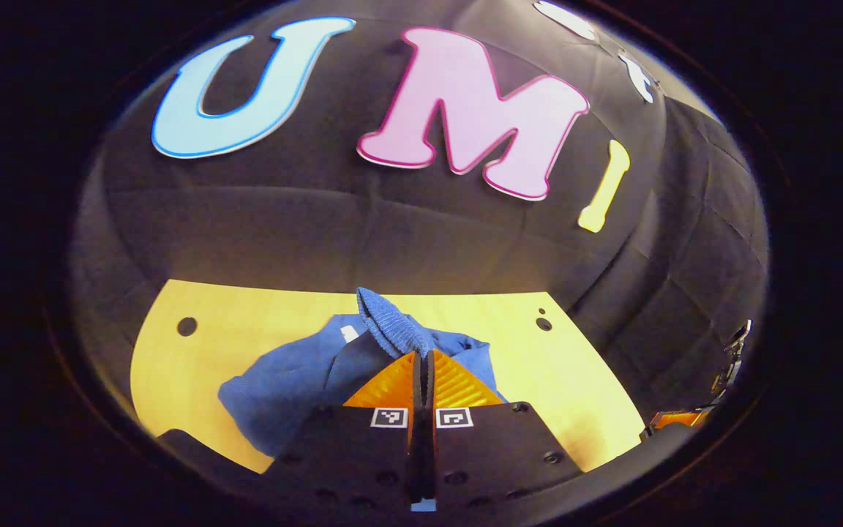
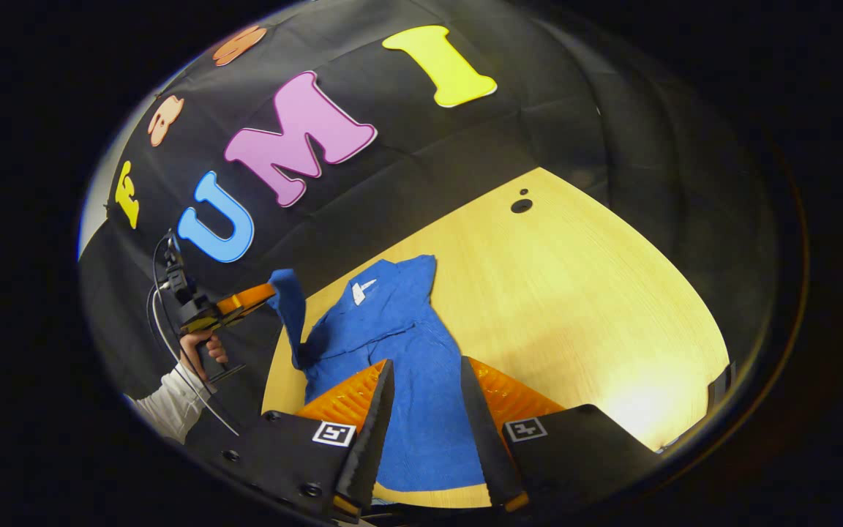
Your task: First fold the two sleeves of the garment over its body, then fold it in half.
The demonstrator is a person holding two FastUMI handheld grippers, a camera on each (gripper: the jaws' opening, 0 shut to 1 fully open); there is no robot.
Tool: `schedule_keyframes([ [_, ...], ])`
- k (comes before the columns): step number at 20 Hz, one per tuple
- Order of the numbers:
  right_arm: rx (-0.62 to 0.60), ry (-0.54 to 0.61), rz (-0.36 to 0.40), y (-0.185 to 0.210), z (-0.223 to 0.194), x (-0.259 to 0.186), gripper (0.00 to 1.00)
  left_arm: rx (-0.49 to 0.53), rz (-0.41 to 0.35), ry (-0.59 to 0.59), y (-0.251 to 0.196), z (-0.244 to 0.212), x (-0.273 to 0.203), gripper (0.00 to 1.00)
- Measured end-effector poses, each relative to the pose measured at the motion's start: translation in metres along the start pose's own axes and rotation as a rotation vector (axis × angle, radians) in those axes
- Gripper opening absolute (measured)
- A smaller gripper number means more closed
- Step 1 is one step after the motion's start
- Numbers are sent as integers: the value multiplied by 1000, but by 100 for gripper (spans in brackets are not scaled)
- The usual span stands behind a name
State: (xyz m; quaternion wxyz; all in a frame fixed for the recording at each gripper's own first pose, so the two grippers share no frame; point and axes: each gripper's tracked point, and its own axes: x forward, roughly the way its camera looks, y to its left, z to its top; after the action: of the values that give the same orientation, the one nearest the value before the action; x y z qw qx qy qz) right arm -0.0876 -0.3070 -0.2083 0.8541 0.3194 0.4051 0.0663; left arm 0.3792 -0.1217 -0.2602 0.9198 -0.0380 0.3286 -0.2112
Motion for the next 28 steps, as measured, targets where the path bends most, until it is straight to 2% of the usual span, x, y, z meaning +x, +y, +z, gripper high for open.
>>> schedule_keyframes([
  [1,9,5,-8,-8,1,1,60,-10,-38,28,-14,-7,24,0],
  [3,23,20,-14,-19,4,3,60,-35,-29,124,-21,-30,60,0],
  [4,22,31,-21,-25,7,6,52,-18,-11,170,-21,-42,74,0],
  [5,20,39,-24,-30,7,9,52,-1,-1,216,-25,-55,87,0],
  [6,22,47,-22,-34,9,12,60,6,-1,250,-28,-64,98,0],
  [7,23,60,-19,-36,10,16,60,-10,-15,280,-32,-73,106,0],
  [8,21,72,-15,-37,10,21,60,-50,-38,305,-37,-80,110,0],
  [9,15,87,-8,-37,7,26,60,-104,-92,321,-48,-84,112,0],
  [10,7,102,-1,-37,3,30,60,-168,-165,327,-66,-86,111,6],
  [11,-2,121,7,-37,-3,35,60,-250,-251,330,-88,-86,108,4],
  [12,-8,140,16,-36,-8,40,60,-319,-302,313,-100,-79,103,22],
  [13,-12,159,27,-35,-13,45,60,-359,-309,283,-103,-75,100,41],
  [14,-18,176,36,-34,-18,48,60,-366,-278,262,-97,-72,93,60],
  [15,-26,195,42,-34,-23,52,60,-344,-224,256,-88,-76,85,60],
  [16,-36,214,42,-34,-29,57,59,-295,-146,258,-71,-81,71,65],
  [17,-48,237,40,-36,-36,60,59,-227,-41,272,-53,-90,54,65],
  [19,-69,281,32,-38,-49,67,60,-83,198,261,-1,-104,3,73],
  [20,-74,298,24,-38,-53,69,60,-10,299,267,24,-115,-29,78],
  [21,-77,306,19,-37,-59,70,60,37,367,291,42,-130,-61,79],
  [22,-81,313,14,-35,-62,71,52,30,402,331,52,-153,-93,79],
  [23,-84,321,11,-31,-68,70,53,-8,423,366,58,-176,-119,80],
  [25,-99,342,5,-25,-83,67,67,-122,464,419,67,-221,-167,81],
  [26,-114,342,-6,-24,-86,65,80,-180,480,437,72,-244,-188,81],
  [27,-131,350,-26,-25,-96,63,67,-230,496,462,76,-265,-207,82],
  [28,-142,369,-48,-26,-107,61,72,-275,505,492,78,-284,-223,83],
])
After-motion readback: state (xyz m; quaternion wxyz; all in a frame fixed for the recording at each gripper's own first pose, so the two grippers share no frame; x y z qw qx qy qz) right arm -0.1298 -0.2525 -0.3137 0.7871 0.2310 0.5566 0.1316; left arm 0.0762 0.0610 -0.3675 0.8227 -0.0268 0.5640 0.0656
